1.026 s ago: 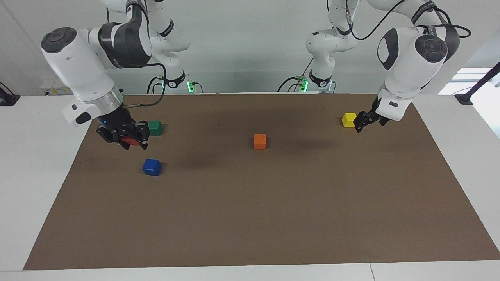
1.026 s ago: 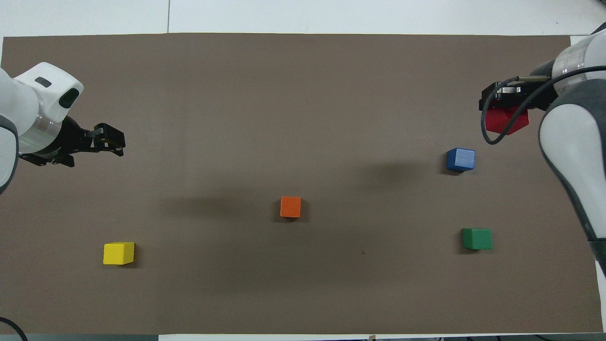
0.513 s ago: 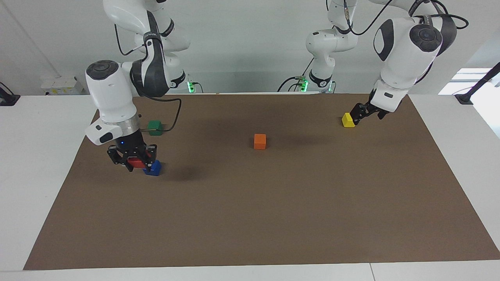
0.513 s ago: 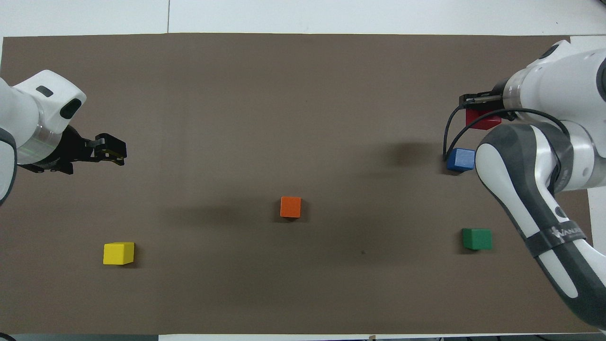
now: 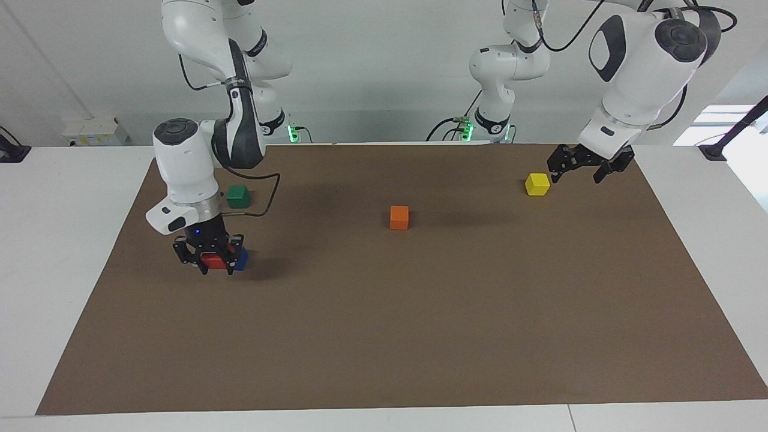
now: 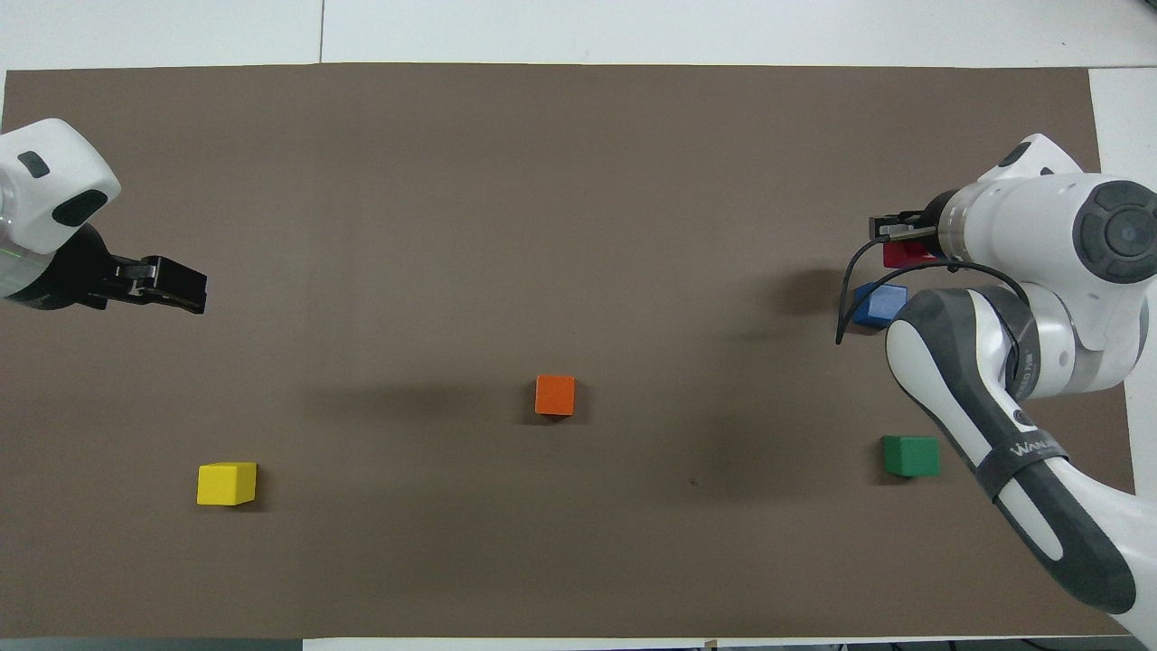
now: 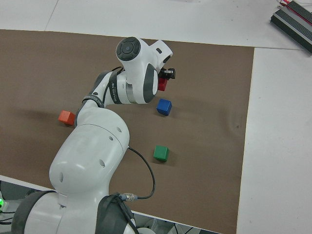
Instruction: Transfer red block to right arm and stack on blue block
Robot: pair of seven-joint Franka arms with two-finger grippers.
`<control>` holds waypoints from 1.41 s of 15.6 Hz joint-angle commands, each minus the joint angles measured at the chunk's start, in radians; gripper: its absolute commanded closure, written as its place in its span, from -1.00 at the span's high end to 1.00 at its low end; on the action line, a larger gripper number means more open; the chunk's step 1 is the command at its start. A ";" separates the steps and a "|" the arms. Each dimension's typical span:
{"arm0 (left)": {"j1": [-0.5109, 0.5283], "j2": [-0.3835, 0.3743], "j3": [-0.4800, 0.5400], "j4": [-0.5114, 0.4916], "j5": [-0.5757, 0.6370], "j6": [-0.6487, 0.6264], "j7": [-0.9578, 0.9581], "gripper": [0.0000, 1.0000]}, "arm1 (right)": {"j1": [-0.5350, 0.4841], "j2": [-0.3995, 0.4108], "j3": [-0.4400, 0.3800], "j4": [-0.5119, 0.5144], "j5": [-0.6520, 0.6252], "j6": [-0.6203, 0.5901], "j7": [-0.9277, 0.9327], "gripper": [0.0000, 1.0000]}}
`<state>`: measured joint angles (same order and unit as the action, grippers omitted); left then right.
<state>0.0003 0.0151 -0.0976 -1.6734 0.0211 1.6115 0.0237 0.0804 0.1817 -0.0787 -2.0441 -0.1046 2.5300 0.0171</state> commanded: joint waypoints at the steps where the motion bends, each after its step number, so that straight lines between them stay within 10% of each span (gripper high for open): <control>1: -0.043 0.025 0.025 0.085 -0.017 -0.054 0.013 1.00 | -0.027 -0.010 0.001 -0.048 -0.020 0.061 -0.051 -1.00; 22: -0.071 -0.020 0.044 0.015 -0.013 0.025 0.013 1.00 | -0.007 -0.028 0.002 -0.163 -0.020 0.102 0.003 -1.00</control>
<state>-0.0529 0.0250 -0.0751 -1.6202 0.0153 1.6164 0.0252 0.0738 0.1863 -0.0785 -2.1745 -0.1047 2.6151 -0.0152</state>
